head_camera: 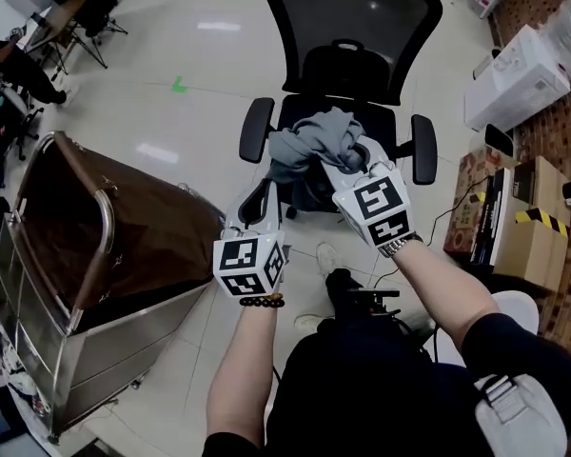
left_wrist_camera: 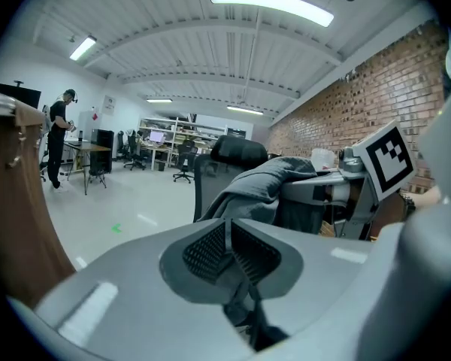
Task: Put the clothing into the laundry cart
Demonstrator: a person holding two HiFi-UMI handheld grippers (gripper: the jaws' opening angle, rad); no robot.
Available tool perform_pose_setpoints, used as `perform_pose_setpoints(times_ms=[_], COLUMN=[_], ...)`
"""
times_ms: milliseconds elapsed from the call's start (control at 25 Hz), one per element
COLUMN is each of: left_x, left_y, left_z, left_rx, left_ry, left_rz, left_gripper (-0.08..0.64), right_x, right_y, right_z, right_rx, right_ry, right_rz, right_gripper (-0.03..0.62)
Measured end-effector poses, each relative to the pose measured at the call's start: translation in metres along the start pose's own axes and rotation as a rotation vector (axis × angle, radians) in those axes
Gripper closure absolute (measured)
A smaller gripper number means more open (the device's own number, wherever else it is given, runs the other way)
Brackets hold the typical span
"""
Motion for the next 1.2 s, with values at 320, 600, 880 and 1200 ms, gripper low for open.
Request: perform_pose_setpoints(times_ms=[320,600,880,1200], left_x=[-0.118,-0.224,-0.331,-0.419], left_y=[0.038,0.054,0.067,0.096], left_z=[-0.021,-0.034,-0.053,-0.058], left_rx=[-0.021,-0.014,0.003,0.019], left_ry=[0.153,0.275,0.433,0.539], left_rz=[0.091,0.151,0.198,0.257], left_gripper=[0.537,0.537,0.537,0.537], right_x=[-0.036,-0.073,-0.101,-0.129], right_y=[0.084,0.129,0.164,0.216], right_z=[-0.111,-0.209,-0.307,-0.384], right_rx=[-0.096,-0.146,-0.187,-0.231], right_ry=[0.195,0.34,0.504,0.6], right_rz=[0.132,0.23,0.309,0.371], right_gripper=[0.492,0.492,0.492,0.492])
Point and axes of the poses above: the fingertips, and each gripper's own axes: x forward along the fingers, z to its right, y out of its top, the point moved 2 cm from there along -x, backward along the fingers, and after that the axes turned 2 degrees about x, right-handed, at the moved point
